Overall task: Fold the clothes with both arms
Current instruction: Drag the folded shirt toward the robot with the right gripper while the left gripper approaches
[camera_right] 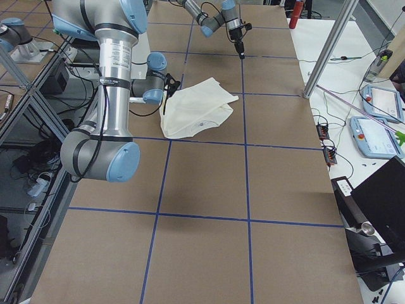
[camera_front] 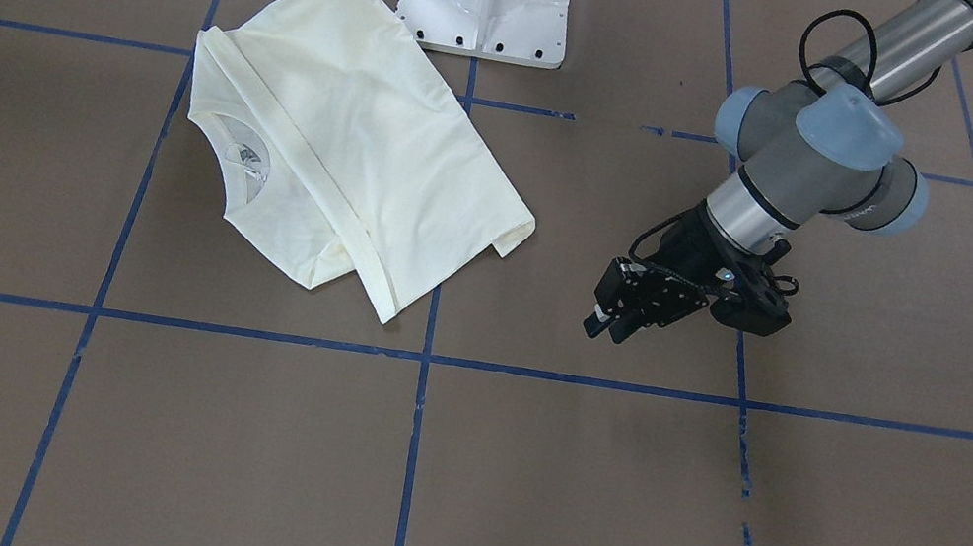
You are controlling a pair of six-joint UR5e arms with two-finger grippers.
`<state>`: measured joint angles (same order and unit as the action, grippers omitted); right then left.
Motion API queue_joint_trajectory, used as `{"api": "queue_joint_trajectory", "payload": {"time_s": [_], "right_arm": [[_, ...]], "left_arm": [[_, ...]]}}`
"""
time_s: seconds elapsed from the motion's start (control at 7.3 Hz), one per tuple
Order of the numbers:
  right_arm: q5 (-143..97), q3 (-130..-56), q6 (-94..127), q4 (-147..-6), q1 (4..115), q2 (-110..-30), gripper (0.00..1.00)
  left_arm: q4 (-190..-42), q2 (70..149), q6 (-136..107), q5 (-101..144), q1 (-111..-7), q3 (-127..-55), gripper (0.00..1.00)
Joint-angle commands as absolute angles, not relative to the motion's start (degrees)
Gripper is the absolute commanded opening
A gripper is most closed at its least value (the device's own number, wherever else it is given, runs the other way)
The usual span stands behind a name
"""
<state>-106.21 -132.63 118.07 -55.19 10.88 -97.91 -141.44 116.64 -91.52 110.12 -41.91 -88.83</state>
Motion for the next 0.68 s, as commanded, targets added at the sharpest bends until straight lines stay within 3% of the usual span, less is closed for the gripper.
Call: {"api": "queue_joint_trajectory", "payload": {"time_s": [0.0,0.27,0.55], "right_arm": [[-106.26,-132.71,118.04,-55.2,17.1,-97.48,1.0],[-106.79,-132.1,117.86,-55.2,25.71,-96.16,1.0],[-107.05,-129.92,117.6,-55.28,32.15,-95.89,1.0]], "left_arm": [[-140.8,116.1,-103.58,110.75,-34.67,-93.94,0.52],[-138.62,115.93,-104.59,106.02,-29.21,-93.43,0.61],[-134.84,116.54,-104.5,105.56,-28.04,-93.08,0.61]]}}
